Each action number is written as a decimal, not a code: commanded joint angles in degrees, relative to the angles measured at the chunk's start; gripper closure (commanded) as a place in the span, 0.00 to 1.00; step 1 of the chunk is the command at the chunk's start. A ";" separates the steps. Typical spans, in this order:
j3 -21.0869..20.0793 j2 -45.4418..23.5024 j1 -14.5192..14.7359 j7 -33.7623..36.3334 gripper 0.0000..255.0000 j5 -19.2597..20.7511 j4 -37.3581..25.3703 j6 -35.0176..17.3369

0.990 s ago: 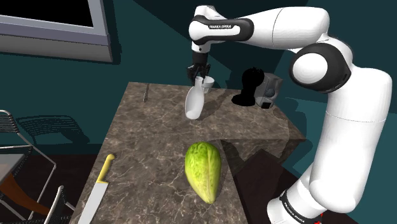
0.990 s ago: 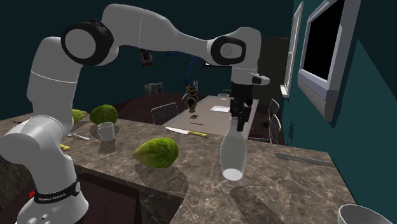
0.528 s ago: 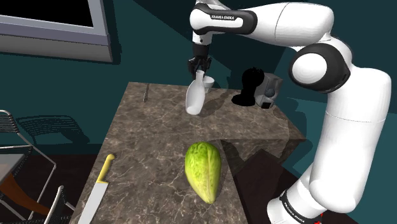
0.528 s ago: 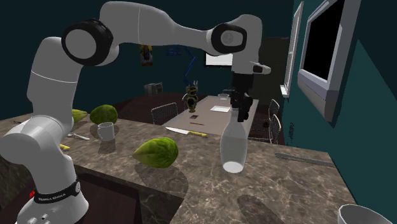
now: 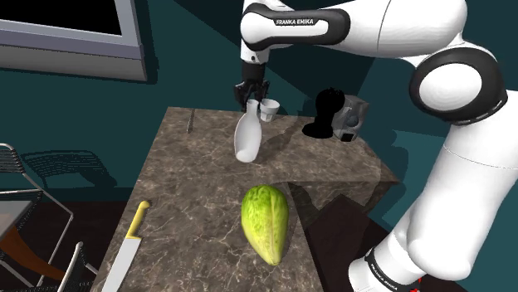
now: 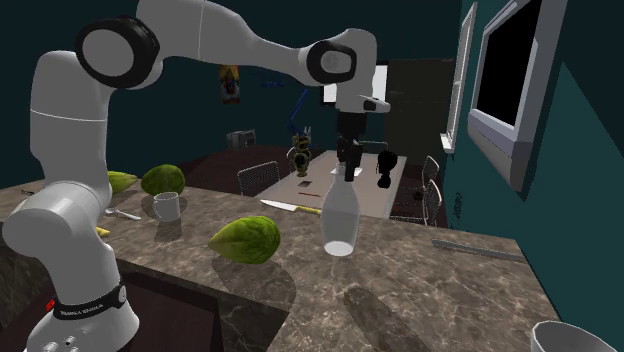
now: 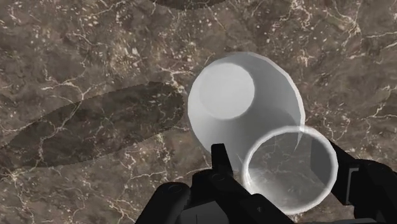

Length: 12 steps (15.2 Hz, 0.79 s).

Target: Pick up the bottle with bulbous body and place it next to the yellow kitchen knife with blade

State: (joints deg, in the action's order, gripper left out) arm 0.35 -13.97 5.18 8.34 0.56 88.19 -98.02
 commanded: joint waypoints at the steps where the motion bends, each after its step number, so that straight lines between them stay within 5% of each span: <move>1: -0.88 2.60 1.44 2.36 1.00 0.05 3.11 -0.50; 12: -6.85 9.76 8.98 15.77 1.00 -0.57 12.53 -2.74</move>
State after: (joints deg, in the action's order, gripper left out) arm -5.92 -4.88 13.46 22.75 0.10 100.05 -100.74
